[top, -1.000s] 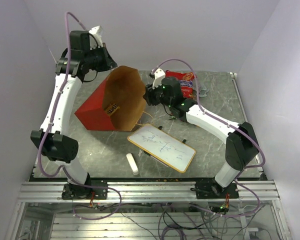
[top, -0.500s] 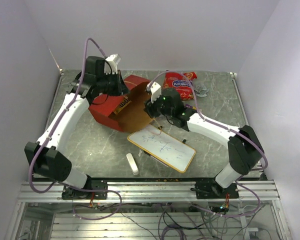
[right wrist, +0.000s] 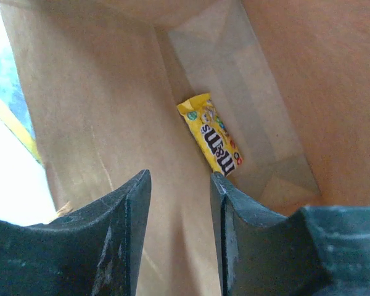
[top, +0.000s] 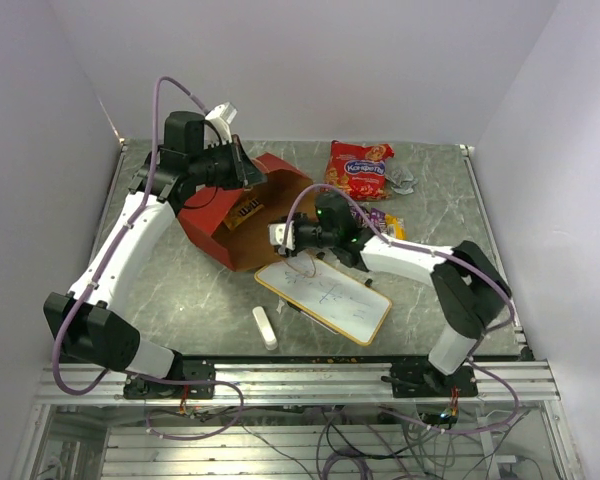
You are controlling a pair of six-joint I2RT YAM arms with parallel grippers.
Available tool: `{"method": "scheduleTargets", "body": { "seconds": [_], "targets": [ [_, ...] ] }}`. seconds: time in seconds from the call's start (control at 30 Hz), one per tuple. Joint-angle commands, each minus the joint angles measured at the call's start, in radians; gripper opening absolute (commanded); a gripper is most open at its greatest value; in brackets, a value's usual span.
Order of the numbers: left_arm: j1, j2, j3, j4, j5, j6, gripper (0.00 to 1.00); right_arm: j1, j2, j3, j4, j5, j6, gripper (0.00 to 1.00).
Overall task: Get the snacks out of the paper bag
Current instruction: Take out the snack from the paper bag.
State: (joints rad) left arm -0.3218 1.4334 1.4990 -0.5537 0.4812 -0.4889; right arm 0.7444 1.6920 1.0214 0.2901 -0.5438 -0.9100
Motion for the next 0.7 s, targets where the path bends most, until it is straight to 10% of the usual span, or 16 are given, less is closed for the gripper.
{"method": "scheduleTargets", "body": {
  "seconds": [0.0,0.67],
  "targets": [
    [0.001,-0.005,0.012,0.072,0.055,-0.07,0.07,0.006,0.116,0.091,0.021,-0.098,-0.228,0.43],
    [0.002,0.016,0.01,0.075,0.132,-0.133,0.07,0.01,0.556,0.491,-0.111,0.065,-0.489,0.54]
  ]
}}
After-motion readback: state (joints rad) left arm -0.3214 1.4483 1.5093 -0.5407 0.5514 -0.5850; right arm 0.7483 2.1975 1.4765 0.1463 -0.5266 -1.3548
